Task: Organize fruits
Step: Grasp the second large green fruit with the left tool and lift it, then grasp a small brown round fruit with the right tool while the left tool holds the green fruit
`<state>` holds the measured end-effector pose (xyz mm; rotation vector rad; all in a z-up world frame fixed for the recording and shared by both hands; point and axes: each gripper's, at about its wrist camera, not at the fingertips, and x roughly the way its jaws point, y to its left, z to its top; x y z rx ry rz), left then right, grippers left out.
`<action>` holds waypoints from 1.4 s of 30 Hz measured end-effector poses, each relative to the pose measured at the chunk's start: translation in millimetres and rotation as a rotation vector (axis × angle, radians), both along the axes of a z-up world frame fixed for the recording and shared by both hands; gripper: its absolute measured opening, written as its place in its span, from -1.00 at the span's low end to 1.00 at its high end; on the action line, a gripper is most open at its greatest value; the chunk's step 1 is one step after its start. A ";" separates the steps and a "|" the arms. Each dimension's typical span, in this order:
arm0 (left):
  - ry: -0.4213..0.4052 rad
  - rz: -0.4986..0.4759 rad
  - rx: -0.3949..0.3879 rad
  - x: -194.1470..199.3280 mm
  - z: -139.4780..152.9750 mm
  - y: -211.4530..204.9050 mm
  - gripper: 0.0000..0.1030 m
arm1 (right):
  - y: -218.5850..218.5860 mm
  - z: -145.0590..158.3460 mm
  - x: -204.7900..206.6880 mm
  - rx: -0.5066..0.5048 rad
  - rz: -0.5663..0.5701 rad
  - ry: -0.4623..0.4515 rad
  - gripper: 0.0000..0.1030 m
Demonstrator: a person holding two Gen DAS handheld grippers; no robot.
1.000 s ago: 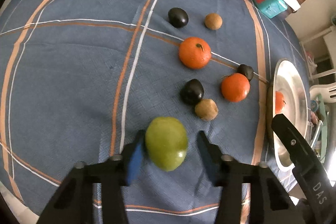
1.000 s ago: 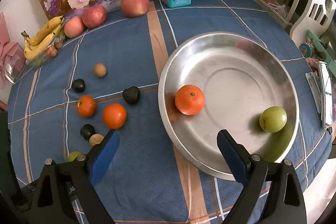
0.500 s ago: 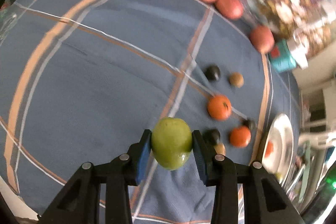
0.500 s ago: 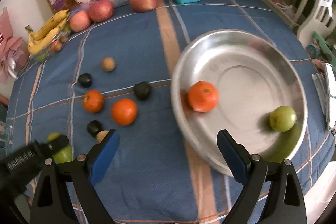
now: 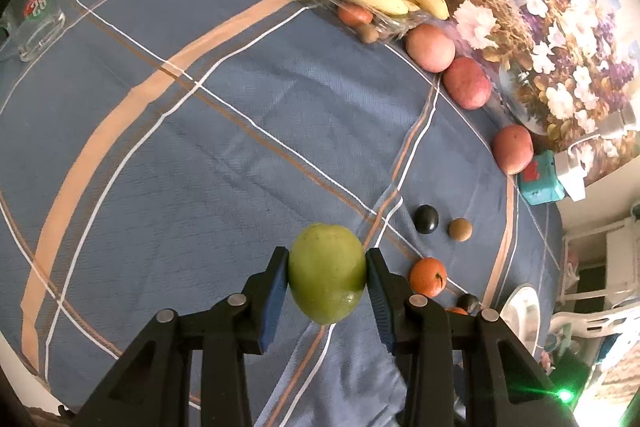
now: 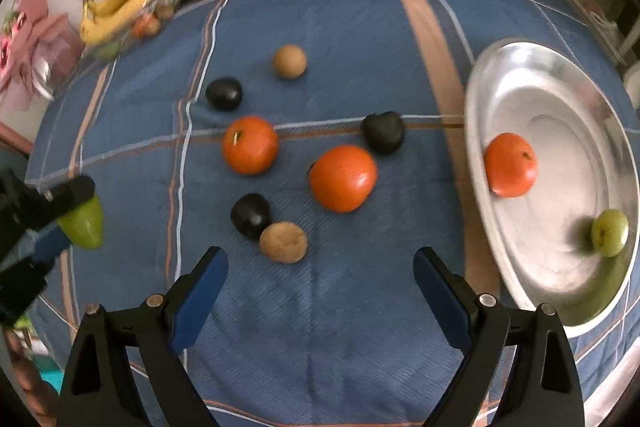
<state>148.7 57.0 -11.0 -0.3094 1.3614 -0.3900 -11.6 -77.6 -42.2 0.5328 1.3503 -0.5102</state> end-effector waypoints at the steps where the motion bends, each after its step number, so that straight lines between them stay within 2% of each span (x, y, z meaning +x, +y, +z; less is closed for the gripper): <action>1: 0.002 0.000 -0.001 2.1 -2.3 -3.3 -0.20 | 1.1 -3.8 2.2 0.004 0.011 0.011 0.83; 7: 0.014 0.001 -0.002 4.3 -4.7 -1.9 -0.20 | -2.5 -21.3 10.7 -0.030 0.031 0.071 0.83; 11: 0.022 -0.001 0.014 5.3 -9.0 -3.1 -0.20 | -5.7 -25.2 15.8 -0.064 0.049 0.073 0.85; 13: 0.028 0.000 0.020 5.8 -11.9 -3.5 -0.20 | -5.9 -29.0 19.5 -0.064 0.060 0.074 1.00; 19: 0.037 0.000 0.032 6.9 -16.7 -4.3 -0.20 | -10.1 -33.9 30.7 -0.055 0.074 0.071 1.00; 23: 0.041 -0.003 0.031 7.0 -17.4 -5.7 -0.20 | -16.1 -24.0 30.4 -0.071 0.085 0.040 0.99; 25: 0.045 -0.002 0.029 6.5 -18.1 -5.9 -0.20 | -14.8 -20.0 33.3 -0.091 0.108 0.037 0.86; 28: 0.049 -0.007 0.027 6.3 -18.9 -6.6 -0.20 | -8.7 -14.6 39.9 -0.080 0.143 0.015 0.32; 30: 0.047 -0.010 0.026 6.5 -18.9 -7.0 -0.20 | -3.7 -11.3 45.3 -0.085 0.166 0.007 0.10; 33: 0.046 -0.013 0.026 6.8 -18.9 -7.1 -0.20 | 2.8 -7.1 49.0 -0.080 0.193 -0.014 -0.40; 36: 0.049 -0.014 0.024 6.7 -19.8 -6.8 -0.20 | 6.7 -7.1 48.9 -0.074 0.201 -0.021 -0.49; 42: 0.045 -0.016 0.027 6.5 -19.0 -7.5 -0.20 | -5.5 12.5 39.2 -0.014 0.169 -0.124 -0.49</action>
